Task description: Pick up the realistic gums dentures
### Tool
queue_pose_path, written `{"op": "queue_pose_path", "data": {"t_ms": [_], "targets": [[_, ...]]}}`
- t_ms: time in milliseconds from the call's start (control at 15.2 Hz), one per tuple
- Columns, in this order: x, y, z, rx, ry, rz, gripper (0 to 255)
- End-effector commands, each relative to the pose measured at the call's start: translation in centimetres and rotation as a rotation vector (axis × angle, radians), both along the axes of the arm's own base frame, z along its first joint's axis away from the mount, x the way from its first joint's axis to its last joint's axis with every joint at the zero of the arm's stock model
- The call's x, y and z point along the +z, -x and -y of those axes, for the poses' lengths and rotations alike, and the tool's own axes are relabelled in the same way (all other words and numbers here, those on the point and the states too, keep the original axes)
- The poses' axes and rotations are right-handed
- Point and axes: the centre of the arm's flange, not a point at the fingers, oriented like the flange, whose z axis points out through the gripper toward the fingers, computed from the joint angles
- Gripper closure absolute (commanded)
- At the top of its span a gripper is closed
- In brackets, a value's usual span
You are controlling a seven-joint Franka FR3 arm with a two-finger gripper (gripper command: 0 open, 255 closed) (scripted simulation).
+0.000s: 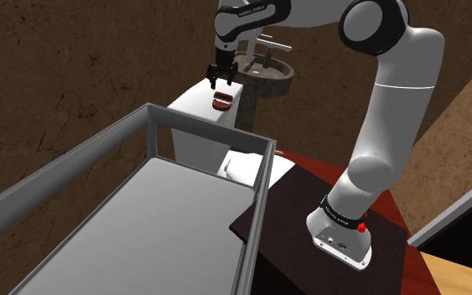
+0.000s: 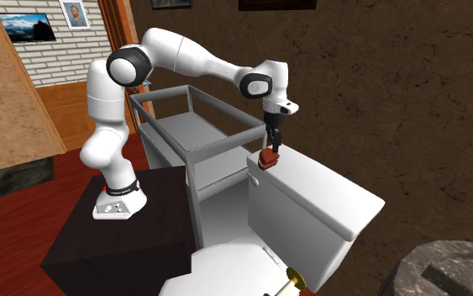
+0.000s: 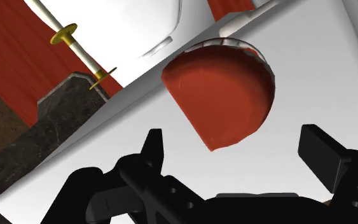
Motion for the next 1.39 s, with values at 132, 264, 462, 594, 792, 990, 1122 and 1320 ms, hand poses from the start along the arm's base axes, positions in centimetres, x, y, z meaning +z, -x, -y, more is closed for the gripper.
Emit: {"op": "queue_pose_path", "data": {"t_ms": [132, 264, 462, 594, 792, 990, 1122, 1320], "targets": [[-2.1, -0.1, 0.0, -0.001, 0.000, 0.000, 0], [-3.5, -0.1, 0.0, -0.001, 0.000, 0.000, 0], [-3.5, -0.2, 0.0, -0.001, 0.000, 0.000, 255], [-3.5, -0.2, 0.0, -0.001, 0.000, 0.000, 255], [-3.5, -0.2, 0.0, -0.001, 0.000, 0.000, 255], [-3.5, -0.1, 0.0, -0.001, 0.000, 0.000, 255], [-3.0, -0.1, 0.0, -0.001, 0.000, 0.000, 255], [-1.4, -0.1, 0.0, -0.001, 0.000, 0.000, 255]]}}
